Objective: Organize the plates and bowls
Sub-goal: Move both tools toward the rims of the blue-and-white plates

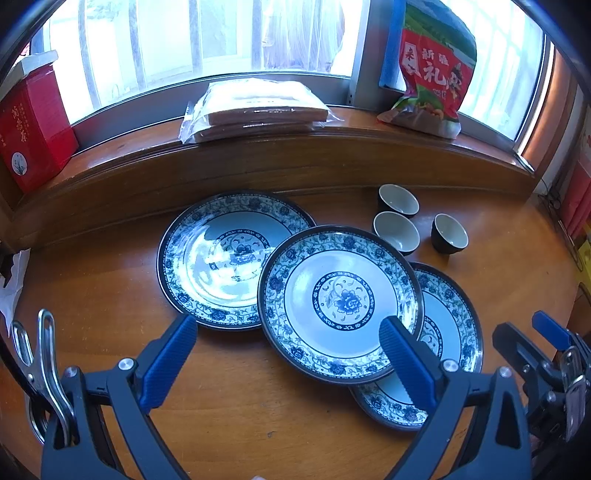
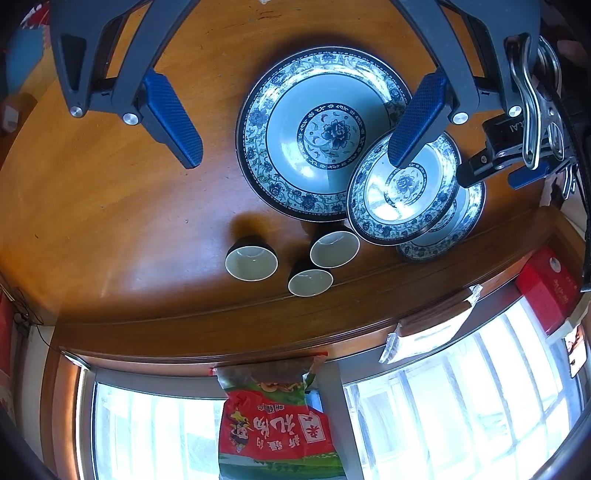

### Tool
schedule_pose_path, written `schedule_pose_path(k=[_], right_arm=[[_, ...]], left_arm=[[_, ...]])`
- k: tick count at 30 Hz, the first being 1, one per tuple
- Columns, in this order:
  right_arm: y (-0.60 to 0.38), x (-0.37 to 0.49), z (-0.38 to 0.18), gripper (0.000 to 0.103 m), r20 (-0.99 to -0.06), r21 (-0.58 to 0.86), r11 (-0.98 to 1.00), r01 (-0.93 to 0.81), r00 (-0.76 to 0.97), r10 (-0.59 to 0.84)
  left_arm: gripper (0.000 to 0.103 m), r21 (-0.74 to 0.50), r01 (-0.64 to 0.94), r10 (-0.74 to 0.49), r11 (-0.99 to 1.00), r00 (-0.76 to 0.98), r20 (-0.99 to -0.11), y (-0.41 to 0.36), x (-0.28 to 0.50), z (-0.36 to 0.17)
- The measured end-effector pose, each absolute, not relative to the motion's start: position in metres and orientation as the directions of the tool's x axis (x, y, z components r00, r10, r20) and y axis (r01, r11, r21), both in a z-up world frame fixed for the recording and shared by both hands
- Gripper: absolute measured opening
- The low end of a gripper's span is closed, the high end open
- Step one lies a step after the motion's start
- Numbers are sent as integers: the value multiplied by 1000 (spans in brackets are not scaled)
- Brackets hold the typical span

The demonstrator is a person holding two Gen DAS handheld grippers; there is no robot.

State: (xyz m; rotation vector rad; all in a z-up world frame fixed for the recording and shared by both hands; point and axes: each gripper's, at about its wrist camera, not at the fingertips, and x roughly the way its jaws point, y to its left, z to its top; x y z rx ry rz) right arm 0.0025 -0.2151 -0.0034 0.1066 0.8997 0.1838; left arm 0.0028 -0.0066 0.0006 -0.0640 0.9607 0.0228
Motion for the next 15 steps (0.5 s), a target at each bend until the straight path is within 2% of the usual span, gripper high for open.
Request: schedule_pose_path(k=[15], right_arm=[[-220, 0, -3, 103, -770, 170, 979, -111, 605, 202]], left_arm=[[102, -43, -46, -9, 998, 570, -822, -7, 4, -2]])
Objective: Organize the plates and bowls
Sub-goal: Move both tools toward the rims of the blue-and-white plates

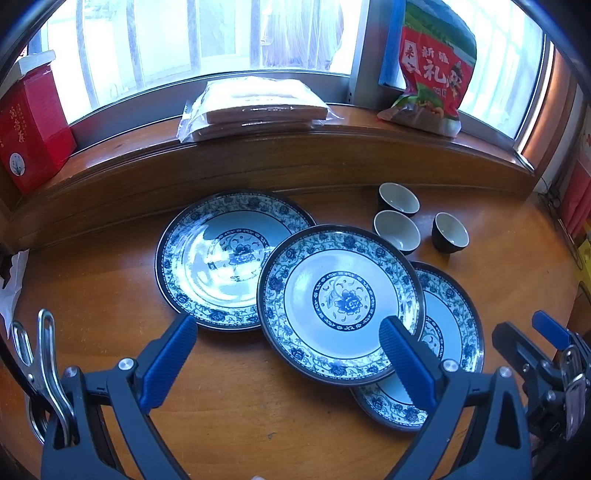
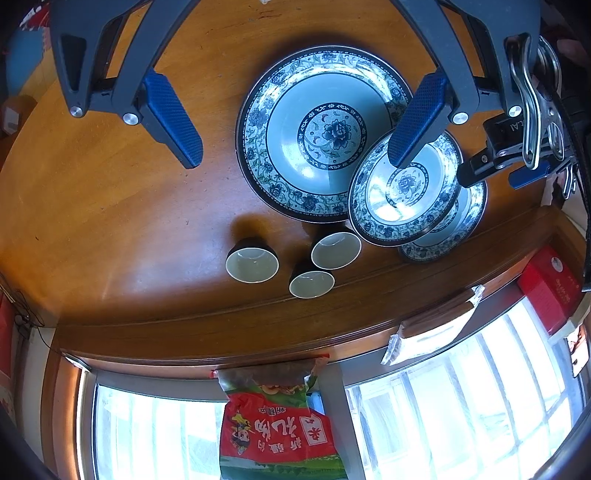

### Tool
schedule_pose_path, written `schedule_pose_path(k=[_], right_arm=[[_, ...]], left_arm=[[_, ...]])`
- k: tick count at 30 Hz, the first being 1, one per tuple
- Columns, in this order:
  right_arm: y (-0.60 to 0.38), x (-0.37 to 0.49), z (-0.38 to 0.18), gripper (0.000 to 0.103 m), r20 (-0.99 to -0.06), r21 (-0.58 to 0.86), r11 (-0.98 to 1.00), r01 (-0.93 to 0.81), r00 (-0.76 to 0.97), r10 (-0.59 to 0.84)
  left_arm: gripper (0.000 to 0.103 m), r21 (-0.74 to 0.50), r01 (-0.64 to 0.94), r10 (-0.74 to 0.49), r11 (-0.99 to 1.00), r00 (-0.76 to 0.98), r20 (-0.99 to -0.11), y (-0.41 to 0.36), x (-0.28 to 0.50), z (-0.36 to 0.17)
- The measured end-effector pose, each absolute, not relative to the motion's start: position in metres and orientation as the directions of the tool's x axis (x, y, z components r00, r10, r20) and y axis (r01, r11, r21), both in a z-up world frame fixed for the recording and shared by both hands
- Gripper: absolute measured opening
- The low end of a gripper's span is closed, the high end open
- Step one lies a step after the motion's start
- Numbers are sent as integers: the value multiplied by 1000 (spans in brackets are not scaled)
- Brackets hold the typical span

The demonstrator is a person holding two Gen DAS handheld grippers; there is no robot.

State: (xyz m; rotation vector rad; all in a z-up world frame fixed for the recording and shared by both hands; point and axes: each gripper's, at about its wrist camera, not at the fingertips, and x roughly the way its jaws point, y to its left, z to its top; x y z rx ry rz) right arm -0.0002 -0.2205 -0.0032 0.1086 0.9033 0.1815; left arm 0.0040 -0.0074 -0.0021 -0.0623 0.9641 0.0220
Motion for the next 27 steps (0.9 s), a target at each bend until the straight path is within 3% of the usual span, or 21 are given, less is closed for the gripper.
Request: schedule_pose_path(k=[27], right_arm=[[-215, 6, -13, 103, -786, 173, 979, -107, 584, 203]], left_arm=[[102, -40, -46, -7, 998, 564, -826, -10, 3, -9]])
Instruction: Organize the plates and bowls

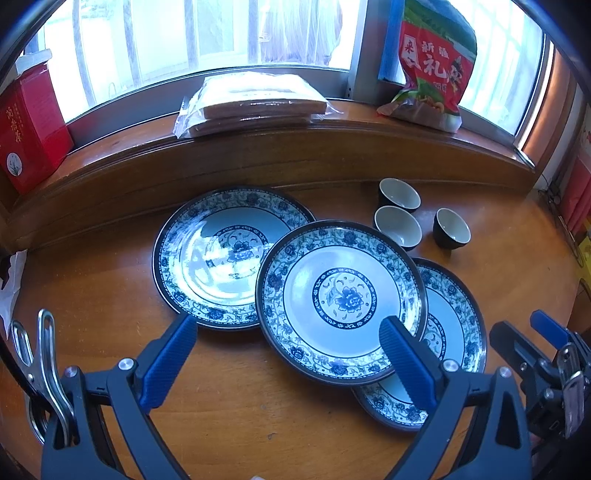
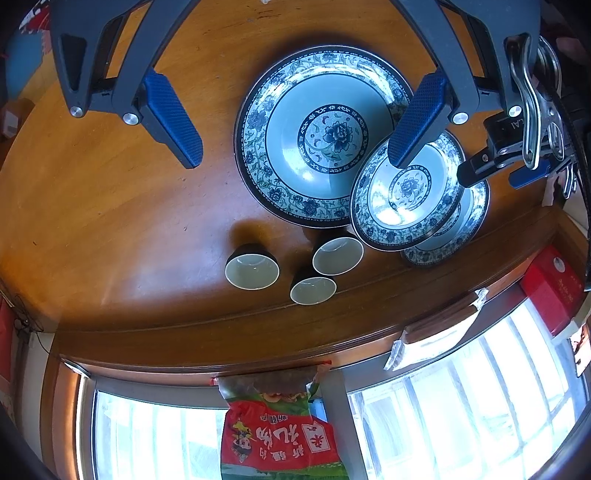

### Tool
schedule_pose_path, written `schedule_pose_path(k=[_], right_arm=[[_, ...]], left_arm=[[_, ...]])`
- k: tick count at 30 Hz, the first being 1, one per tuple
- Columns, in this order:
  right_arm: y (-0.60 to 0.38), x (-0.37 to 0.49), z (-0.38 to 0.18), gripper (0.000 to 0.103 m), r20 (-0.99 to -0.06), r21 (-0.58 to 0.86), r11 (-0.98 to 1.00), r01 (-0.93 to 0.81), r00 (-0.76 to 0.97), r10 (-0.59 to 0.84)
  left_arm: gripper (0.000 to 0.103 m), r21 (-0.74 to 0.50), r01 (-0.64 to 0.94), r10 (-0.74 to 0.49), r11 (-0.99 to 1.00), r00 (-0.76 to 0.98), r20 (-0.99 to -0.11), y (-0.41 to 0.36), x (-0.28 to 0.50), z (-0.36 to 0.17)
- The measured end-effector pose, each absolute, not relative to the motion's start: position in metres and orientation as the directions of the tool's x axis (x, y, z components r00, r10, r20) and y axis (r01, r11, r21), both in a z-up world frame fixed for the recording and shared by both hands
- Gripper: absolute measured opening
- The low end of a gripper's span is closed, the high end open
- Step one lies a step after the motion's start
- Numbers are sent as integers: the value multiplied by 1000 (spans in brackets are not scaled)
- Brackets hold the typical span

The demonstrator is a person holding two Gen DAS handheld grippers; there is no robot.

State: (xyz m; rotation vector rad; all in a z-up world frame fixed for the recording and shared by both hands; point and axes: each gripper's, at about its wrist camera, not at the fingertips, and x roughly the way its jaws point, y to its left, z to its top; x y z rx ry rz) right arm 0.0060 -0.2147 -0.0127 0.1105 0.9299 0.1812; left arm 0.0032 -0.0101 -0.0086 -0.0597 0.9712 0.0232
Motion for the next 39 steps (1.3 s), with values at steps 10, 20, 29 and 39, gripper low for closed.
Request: schedule_pose_path(k=[10, 20, 29, 39], right_arm=[[-212, 9, -15, 103, -793, 174, 979, -106, 575, 204], [-206, 16, -20, 94, -805, 174, 976, -134, 551, 219], [-193, 35, -33, 69, -834, 224, 958, -177, 474, 283], [-175, 53, -48, 39, -849, 260, 937, -234, 408, 337]], left_arm=[[102, -38, -47, -6, 998, 553, -833, -7, 6, -12], [102, -26, -50, 5, 998, 542, -840, 4, 17, -16], [88, -37, -43, -8, 998, 526, -850, 16, 34, -24], [57, -70, 16, -69, 997, 491, -868, 14, 55, -36]])
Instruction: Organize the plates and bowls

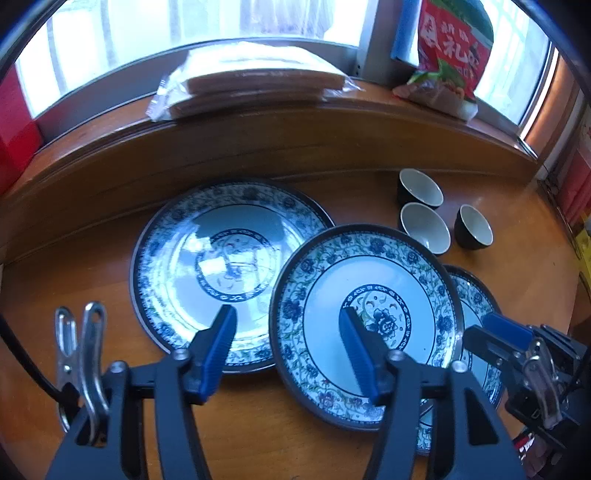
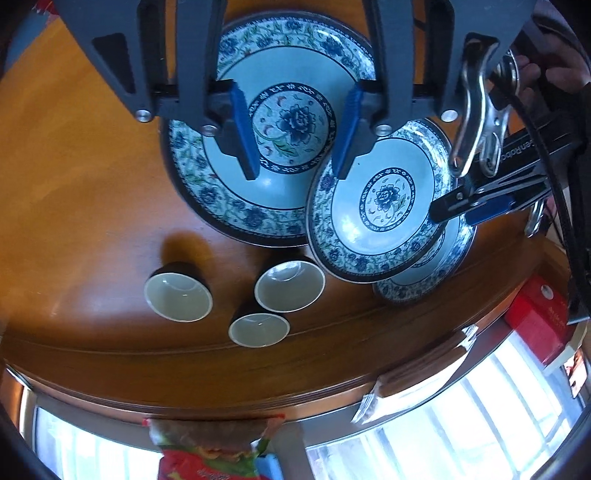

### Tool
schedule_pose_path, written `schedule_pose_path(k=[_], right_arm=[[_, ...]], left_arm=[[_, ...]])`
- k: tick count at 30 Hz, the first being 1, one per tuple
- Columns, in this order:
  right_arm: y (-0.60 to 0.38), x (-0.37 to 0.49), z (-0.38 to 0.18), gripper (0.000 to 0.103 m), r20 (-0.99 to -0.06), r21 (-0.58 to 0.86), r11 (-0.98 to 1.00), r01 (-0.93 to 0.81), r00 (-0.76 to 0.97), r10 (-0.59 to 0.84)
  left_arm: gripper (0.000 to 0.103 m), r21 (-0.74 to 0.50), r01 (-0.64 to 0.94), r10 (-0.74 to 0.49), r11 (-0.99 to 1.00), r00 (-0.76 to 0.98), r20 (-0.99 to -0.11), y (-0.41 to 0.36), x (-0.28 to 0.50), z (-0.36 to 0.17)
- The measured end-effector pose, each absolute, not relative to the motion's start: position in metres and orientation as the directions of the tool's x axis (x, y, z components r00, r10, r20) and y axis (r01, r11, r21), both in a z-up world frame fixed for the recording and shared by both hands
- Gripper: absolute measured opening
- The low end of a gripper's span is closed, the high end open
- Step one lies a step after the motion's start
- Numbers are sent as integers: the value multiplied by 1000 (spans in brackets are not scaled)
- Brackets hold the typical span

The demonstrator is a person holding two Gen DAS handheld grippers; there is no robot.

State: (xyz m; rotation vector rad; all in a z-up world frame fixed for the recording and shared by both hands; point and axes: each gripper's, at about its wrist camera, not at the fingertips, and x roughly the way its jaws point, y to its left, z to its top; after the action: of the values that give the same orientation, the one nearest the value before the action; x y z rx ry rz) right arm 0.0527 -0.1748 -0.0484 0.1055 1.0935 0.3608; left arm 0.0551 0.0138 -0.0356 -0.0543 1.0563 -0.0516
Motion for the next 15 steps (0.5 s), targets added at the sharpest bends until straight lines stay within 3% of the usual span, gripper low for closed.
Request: schedule_pose_path(k=[11, 15], right_arm=[[-167, 71, -63, 29, -853, 281, 921, -270, 368, 369], [-164, 70, -64, 26, -850, 279, 916, -289, 369, 376]], left_arm=[[57, -74, -6, -63, 997, 458, -887, 15, 67, -51], [52, -94, 4, -85, 996, 462, -883, 13, 69, -52]])
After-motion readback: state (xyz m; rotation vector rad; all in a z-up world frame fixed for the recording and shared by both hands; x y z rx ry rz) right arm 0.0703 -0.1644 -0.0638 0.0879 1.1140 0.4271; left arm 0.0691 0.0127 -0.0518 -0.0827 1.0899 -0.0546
